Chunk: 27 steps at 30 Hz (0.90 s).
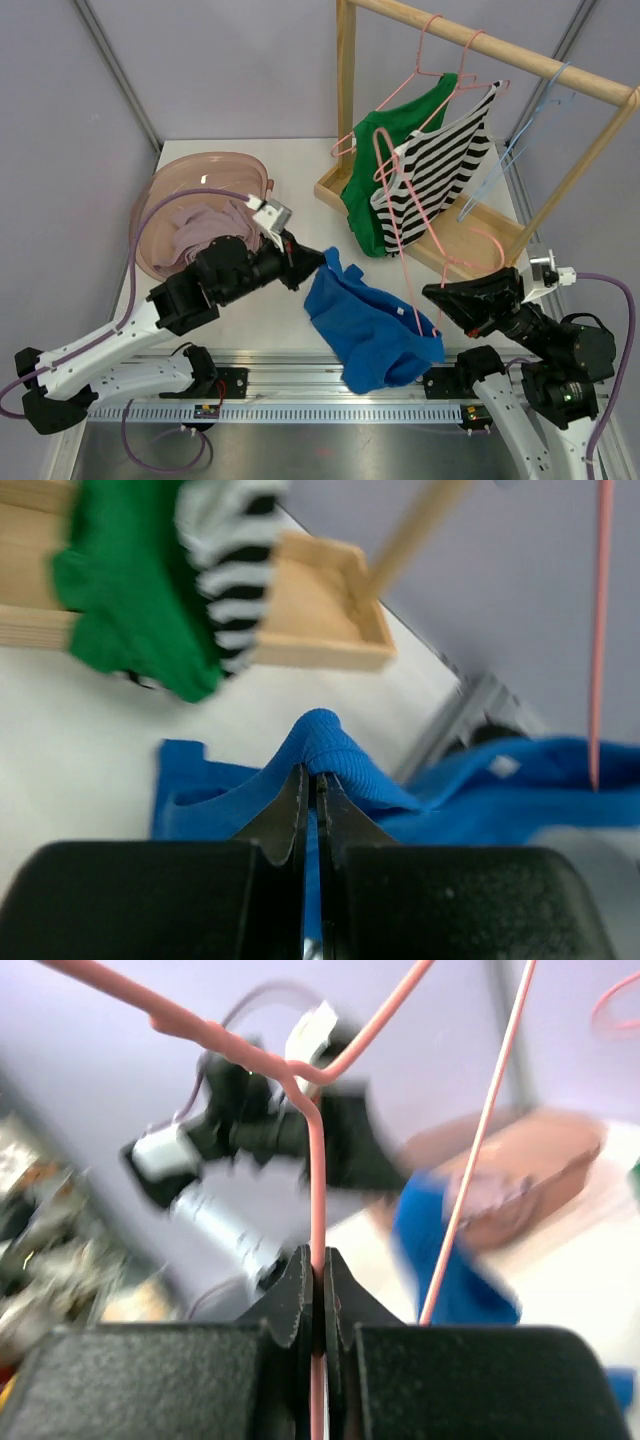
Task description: Remove the tank top from the hanger
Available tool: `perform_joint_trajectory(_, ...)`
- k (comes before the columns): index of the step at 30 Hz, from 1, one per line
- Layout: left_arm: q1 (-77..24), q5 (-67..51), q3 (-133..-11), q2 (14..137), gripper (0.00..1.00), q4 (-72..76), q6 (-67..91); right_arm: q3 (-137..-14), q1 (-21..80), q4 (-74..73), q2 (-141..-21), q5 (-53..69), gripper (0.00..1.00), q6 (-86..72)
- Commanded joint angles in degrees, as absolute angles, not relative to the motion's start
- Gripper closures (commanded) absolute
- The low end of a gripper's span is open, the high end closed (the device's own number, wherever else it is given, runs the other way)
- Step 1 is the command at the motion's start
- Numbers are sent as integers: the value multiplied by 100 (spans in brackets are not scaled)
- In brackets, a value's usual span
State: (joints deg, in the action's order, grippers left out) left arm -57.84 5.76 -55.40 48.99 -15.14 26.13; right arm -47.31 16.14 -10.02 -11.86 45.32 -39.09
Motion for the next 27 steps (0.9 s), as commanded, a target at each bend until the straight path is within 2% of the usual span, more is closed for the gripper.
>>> perform_joint_trajectory(1,-6291,-1083,-5160,5053,100,-904,2049,-4021,1644,1732,-1028,2474,100,-4517)
perform_joint_trajectory(3,-6608,-652,-5037,5124,100,-958,2004,-3675,1652,2692,-1046,2032,100,-4649)
perform_joint_trajectory(6,-6688,-116,-4782,5133,100,-1002,2205,-3427,1644,2849,-1151,1565,100,-4554)
perform_joint_trajectory(9,-6688,1156,-4711,5019,100,-1422,2513,-4146,1644,1314,-1335,1486,100,-4097)
perform_joint_trajectory(10,-6688,1848,-4728,5010,100,-1772,2705,-4653,1652,344,-1432,1346,100,-3983)
perform_joint_trajectory(15,-6680,3206,-4746,5124,100,-2513,3338,-6298,1644,-2314,-1801,1179,100,-3569)
perform_joint_trajectory(17,-6671,3664,-4755,5185,100,-2803,3532,-6730,1652,-3037,-1977,565,100,-3621)
perform_joint_trajectory(19,-6627,3744,-4746,5229,74,-2926,3621,-7326,1644,-4093,-2354,38,100,-3735)
perform_joint_trajectory(20,-6618,3727,-4763,5238,56,-2944,3621,-7469,1644,-4305,-2486,35,100,-3735)
perform_joint_trajectory(21,-6609,3700,-4790,5238,31,-2944,3578,-7636,1644,-4489,-2714,148,100,-3692)
perform_joint_trajectory(22,-6618,3657,-4816,5247,20,-2988,3568,-7699,1652,-4543,-2838,245,100,-3709)
perform_joint_trajectory(23,-6601,3656,-4843,5230,12,-3023,3568,-7751,1644,-4587,-2943,342,100,-3735)
perform_joint_trajectory(26,-6609,3726,-4948,5194,1,-3234,3542,-7805,1644,-4448,-3295,711,100,-3902)
perform_joint_trajectory(27,-6609,3727,-4966,5186,1,-3287,3516,-7726,1644,-4204,-3366,747,100,-3998)
